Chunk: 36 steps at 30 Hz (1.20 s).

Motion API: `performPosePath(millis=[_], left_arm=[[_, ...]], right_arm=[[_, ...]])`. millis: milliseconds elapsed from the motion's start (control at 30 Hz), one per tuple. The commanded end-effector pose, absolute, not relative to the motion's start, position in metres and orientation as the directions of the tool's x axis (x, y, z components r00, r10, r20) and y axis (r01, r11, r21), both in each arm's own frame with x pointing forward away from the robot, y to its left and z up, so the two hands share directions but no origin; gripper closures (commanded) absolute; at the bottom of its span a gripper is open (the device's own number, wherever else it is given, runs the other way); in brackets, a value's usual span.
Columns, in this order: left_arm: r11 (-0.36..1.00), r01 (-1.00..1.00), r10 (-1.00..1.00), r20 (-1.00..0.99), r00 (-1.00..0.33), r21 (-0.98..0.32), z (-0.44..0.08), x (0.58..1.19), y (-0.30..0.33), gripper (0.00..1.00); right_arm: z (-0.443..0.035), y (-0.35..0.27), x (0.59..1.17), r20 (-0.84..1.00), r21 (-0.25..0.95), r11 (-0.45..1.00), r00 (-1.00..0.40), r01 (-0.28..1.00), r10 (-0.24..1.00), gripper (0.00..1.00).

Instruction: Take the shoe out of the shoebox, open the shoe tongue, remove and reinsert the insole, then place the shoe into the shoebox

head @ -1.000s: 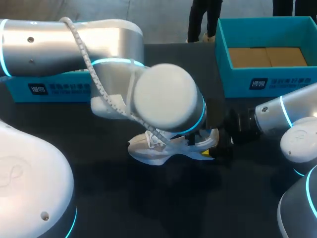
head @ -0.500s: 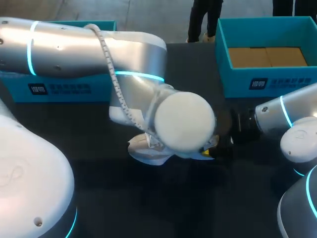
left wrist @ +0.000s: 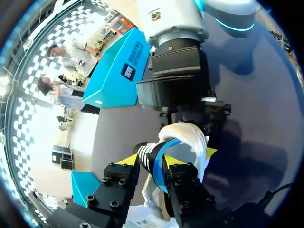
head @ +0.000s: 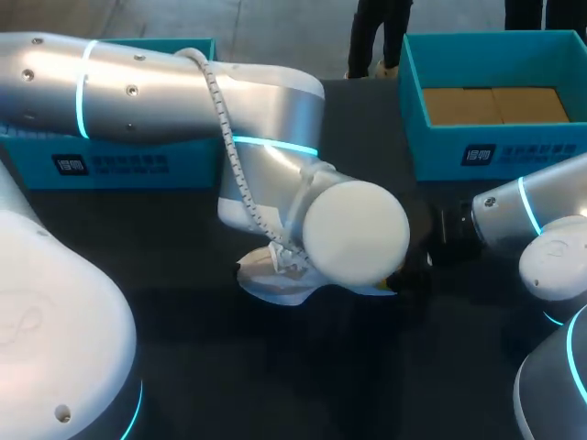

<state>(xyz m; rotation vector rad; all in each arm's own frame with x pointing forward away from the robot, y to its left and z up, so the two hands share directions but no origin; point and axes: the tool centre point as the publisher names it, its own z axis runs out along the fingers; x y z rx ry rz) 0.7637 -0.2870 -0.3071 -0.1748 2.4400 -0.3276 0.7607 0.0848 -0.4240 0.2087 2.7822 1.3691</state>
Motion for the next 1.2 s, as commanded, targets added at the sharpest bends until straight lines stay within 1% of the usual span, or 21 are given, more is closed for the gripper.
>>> performPosePath(millis=[33,567,633,667,700,833,900,1200], left_arm=[[0.958,-0.046,-0.213,-0.6,-0.771,-0.281,-0.3115,0.767,-0.286,0.71],[0.957,-0.069,-0.233,-0.605,-0.762,-0.281,-0.3197,0.7742,-0.2825,0.74],[0.957,-0.071,-0.234,-0.603,-0.763,-0.281,-0.3204,0.7748,-0.2824,0.77],[0.957,-0.072,-0.234,-0.602,-0.763,-0.281,-0.3204,0.7748,-0.2823,0.82],[0.957,-0.073,-0.234,-0.602,-0.763,-0.28,-0.3206,0.775,-0.2822,0.93],[0.957,-0.073,-0.235,-0.604,-0.762,-0.279,-0.3208,0.7754,-0.2821,0.94],[0.958,-0.073,-0.233,-0.604,-0.762,-0.278,-0.3209,0.7755,-0.2821,1.0],[0.957,-0.066,-0.231,-0.605,-0.762,-0.283,-0.3179,0.7741,-0.2821,1.0]], right_arm=[[-0.4259,0.0865,0.7604,0.029,0.789,0.605,-0.99,0.106,0.137,1.0],[-0.4259,0.0865,0.7604,0.029,0.789,0.605,-0.99,0.106,0.137,1.0],[-0.4259,0.0865,0.7604,0.029,0.789,0.605,-0.99,0.106,0.137,1.0],[-0.4259,0.0865,0.7604,0.029,0.789,0.605,-0.99,0.106,0.137,1.0],[-0.4259,0.0865,0.7604,0.029,0.789,0.605,-0.99,0.106,0.137,1.0],[-0.4259,0.0865,0.7604,0.029,0.789,0.605,-0.99,0.106,0.137,1.0],[-0.4259,0.0865,0.7604,0.029,0.789,0.605,-0.99,0.106,0.137,1.0],[-0.4259,0.0865,0.7604,0.029,0.789,0.605,-0.99,0.106,0.137,1.0]])
